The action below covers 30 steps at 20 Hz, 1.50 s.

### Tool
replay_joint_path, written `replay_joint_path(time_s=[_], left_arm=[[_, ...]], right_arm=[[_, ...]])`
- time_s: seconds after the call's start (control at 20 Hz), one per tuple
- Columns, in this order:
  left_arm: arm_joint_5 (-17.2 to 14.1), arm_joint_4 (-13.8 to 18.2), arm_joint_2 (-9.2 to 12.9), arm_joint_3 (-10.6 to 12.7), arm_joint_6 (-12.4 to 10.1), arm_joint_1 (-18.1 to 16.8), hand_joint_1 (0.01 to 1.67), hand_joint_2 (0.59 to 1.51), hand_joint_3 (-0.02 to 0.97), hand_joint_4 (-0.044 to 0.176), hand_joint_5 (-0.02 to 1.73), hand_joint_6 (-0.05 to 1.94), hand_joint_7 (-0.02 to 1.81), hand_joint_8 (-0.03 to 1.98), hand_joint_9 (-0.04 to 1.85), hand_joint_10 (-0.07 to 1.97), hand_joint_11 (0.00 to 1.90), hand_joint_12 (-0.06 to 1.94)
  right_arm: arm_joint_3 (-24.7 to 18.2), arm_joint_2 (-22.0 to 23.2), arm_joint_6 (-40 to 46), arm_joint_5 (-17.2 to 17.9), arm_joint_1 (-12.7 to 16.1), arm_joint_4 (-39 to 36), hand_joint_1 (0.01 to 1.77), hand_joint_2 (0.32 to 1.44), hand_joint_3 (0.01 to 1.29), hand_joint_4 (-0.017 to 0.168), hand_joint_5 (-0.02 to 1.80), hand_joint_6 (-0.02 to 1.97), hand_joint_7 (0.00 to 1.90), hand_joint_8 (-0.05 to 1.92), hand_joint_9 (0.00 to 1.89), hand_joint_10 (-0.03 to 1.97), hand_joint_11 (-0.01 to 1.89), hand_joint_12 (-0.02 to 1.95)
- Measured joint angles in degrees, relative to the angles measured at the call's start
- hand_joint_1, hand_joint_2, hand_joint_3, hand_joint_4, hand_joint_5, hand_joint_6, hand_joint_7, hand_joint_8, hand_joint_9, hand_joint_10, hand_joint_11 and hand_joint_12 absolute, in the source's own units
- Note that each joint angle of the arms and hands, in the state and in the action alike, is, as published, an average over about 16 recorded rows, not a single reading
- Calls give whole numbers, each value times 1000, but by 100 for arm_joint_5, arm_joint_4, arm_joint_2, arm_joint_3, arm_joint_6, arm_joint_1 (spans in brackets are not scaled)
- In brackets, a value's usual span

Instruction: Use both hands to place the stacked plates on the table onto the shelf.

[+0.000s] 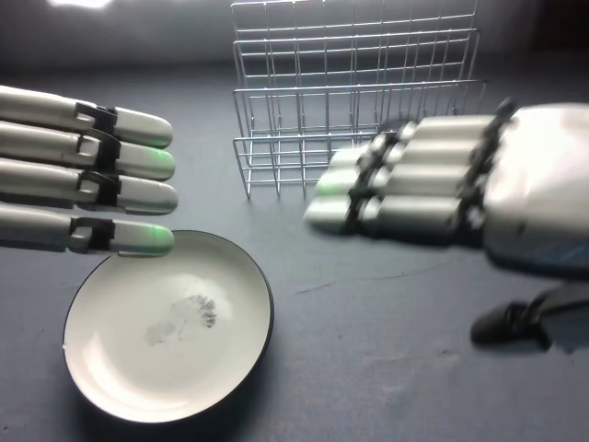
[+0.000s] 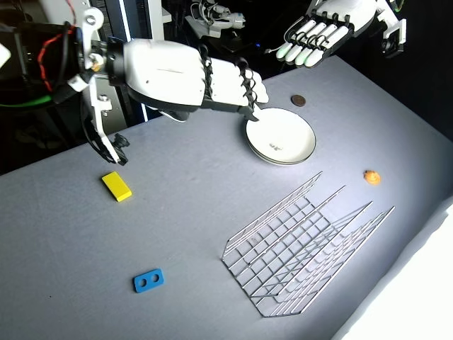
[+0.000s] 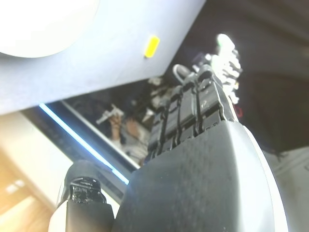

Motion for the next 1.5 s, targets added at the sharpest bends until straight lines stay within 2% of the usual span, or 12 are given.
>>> replay_joint_path(time_s=[0.35,0.5,0.85,1.2,1.5], left_arm=[[-9,122,-21,92,-49,-1,14,1107,24,7,18,-10,17,-10,16,4,14,-12],[-56,181,-30,165,-31,112,14,1109,20,6,19,-10,17,-9,15,4,14,-12],[-235,351,-41,294,164,503,14,1113,13,5,17,-11,17,-9,16,4,15,-13],[-347,771,-47,402,408,947,14,1117,13,4,16,-11,17,-9,20,4,15,-12],[-94,1179,-82,377,454,1206,14,1119,13,4,16,-11,16,-9,22,4,15,-12]], right_arm=[[196,-314,496,-431,103,-478,1074,965,20,-1,23,19,20,14,22,4,21,273],[276,-396,636,-490,91,-618,1060,965,19,0,21,20,21,14,23,3,21,255],[318,-429,703,-521,-12,-789,1080,964,19,1,21,20,20,13,22,3,20,311],[318,-430,699,-487,-52,-813,1096,963,19,1,20,20,20,13,22,3,21,353],[319,-431,676,-448,-73,-819,1085,964,19,1,20,20,20,14,21,3,21,361]])
